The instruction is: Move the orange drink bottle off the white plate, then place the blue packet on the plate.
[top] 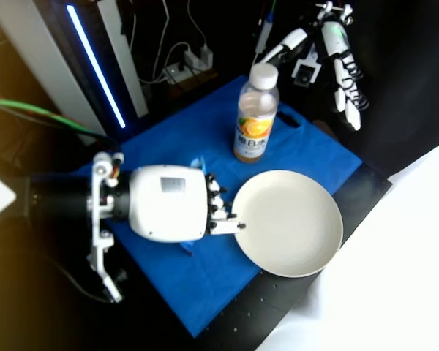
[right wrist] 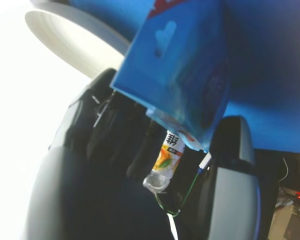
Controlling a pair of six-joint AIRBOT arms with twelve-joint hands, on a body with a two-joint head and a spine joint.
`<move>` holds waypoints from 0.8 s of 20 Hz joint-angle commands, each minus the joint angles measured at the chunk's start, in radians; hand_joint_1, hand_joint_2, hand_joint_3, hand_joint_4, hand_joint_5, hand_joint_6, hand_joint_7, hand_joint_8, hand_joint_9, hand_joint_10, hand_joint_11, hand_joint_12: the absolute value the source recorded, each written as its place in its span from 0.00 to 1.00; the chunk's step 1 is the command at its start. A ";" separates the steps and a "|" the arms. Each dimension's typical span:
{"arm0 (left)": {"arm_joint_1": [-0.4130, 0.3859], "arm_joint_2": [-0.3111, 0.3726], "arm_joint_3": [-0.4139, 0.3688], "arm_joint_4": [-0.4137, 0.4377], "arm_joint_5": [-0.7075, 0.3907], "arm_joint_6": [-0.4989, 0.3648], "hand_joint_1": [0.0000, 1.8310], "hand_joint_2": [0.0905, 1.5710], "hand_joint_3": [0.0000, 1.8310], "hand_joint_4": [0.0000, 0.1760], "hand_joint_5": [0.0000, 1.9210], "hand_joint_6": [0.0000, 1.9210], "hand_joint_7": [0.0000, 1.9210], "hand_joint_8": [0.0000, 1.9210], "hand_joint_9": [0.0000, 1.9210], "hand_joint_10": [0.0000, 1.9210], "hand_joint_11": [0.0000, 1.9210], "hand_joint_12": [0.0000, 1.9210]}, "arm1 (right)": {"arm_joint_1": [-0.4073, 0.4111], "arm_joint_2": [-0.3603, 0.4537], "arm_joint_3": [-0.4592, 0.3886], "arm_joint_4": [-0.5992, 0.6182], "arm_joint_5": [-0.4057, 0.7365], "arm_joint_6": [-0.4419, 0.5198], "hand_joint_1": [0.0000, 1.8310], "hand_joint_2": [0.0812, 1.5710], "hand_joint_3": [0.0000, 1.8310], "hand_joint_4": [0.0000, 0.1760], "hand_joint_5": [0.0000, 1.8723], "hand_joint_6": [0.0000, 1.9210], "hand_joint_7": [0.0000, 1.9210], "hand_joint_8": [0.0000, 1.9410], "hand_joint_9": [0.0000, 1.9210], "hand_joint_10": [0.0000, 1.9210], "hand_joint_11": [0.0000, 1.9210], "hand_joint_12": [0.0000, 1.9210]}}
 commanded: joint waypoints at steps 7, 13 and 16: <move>-0.005 -0.009 0.005 -0.053 -0.101 -0.002 0.36 0.44 0.00 0.70 0.00 0.00 0.00 0.00 0.00 0.00 0.00 0.00 | 0.017 -0.002 0.010 0.066 0.038 0.004 0.65 0.65 0.00 0.00 0.60 0.37 0.36 1.00 0.32 1.00 0.33 1.00; 0.013 -0.003 0.007 -0.065 -0.102 -0.001 0.37 0.43 0.00 0.62 0.00 0.00 0.00 0.00 0.00 0.00 0.00 0.00 | 0.138 0.005 0.013 0.052 0.056 0.003 0.69 0.69 0.00 0.00 0.61 0.25 0.49 0.67 0.39 0.80 0.27 1.00; 0.013 -0.002 0.007 -0.066 -0.103 0.002 0.38 0.44 0.00 0.76 0.00 0.00 0.00 0.00 0.00 0.00 0.00 0.00 | 0.191 -0.003 0.033 0.052 0.055 0.003 0.66 0.66 0.00 0.00 0.61 0.34 0.46 0.62 0.42 0.83 0.37 1.00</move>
